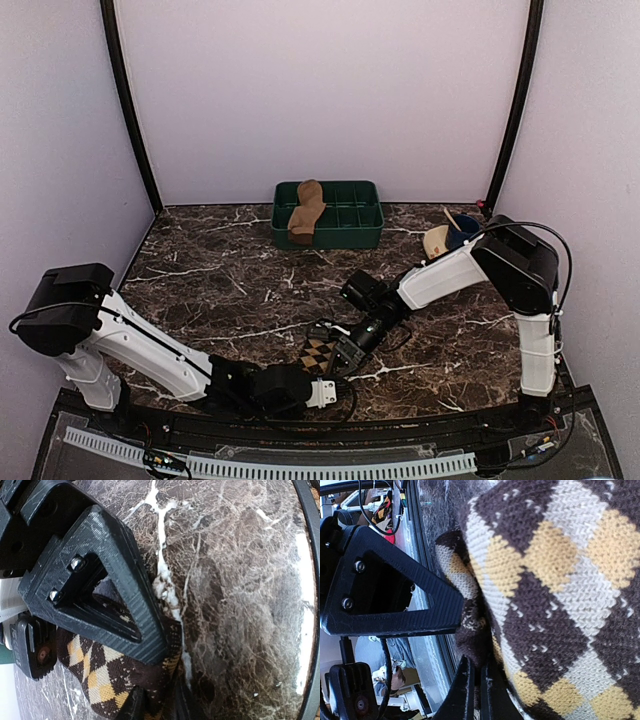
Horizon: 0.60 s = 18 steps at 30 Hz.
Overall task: Roll the socks
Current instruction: Place the sock at the center of the board.
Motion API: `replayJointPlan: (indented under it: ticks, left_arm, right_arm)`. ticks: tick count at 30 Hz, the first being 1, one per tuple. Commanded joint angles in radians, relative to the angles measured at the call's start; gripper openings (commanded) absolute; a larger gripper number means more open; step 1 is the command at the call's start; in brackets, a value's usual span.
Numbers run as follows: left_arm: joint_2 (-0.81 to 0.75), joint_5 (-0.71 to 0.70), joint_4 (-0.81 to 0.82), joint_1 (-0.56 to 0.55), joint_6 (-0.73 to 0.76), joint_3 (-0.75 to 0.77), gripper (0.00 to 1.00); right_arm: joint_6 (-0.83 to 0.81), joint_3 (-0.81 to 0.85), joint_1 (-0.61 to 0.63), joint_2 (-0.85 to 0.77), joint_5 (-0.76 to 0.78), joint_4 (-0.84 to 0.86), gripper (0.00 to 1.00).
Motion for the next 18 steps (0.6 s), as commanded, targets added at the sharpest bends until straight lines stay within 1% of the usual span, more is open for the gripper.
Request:
replayJointPlan:
  ticks: [1,18]
  left_arm:
    - [0.006,-0.029,-0.008,-0.001,0.032,0.004,0.25]
    - [0.022,-0.05,0.034,-0.001,0.09,0.001,0.26]
  right_arm:
    - [-0.006,-0.005,-0.006,0.024,0.026,-0.051,0.0]
    - [-0.01,-0.008,-0.006,0.028,0.02,-0.054,0.0]
